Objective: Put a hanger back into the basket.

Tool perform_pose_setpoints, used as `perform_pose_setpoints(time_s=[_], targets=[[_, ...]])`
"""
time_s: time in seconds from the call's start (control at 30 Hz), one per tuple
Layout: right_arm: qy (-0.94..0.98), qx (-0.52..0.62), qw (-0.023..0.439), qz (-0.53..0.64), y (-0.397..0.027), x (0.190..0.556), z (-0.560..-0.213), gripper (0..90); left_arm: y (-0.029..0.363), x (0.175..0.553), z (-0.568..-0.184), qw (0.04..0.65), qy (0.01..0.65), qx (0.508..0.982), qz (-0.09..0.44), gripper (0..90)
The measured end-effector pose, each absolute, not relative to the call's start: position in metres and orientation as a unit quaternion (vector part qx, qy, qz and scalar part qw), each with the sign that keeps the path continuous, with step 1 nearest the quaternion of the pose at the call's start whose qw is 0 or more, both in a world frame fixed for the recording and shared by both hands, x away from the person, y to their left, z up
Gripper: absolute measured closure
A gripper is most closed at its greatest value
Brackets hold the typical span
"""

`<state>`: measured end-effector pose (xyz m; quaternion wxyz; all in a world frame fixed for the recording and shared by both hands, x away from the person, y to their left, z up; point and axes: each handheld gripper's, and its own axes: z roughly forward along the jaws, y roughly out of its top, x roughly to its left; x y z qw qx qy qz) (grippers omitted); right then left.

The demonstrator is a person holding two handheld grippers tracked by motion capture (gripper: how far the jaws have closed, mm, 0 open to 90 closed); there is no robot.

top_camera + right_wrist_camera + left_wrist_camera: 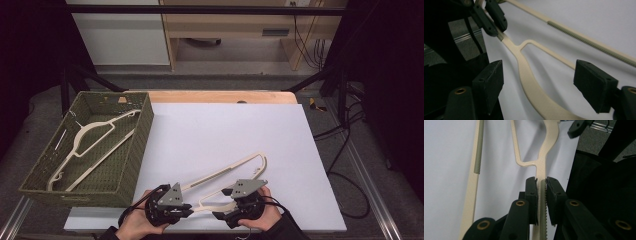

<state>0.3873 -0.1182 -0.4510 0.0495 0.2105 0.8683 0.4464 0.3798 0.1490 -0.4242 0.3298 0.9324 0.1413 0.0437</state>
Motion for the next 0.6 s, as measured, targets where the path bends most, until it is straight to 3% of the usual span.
perform_pose_setpoints(time_s=[0.23,0.47,0.6], targets=[[0.885,0.192,0.039,0.422,-0.109,0.388,-0.461,38.2,0.147,0.381,-0.423,0.335,0.149,0.93,0.037,79.9],[0.897,0.182,0.031,0.4,-0.106,0.394,-0.468,59.4,0.148,0.382,-0.422,0.339,0.151,0.928,0.03,79.8],[0.902,0.172,0.024,0.395,-0.106,0.396,-0.468,62.4,0.148,0.383,-0.425,0.338,0.153,0.928,0.024,79.8]])
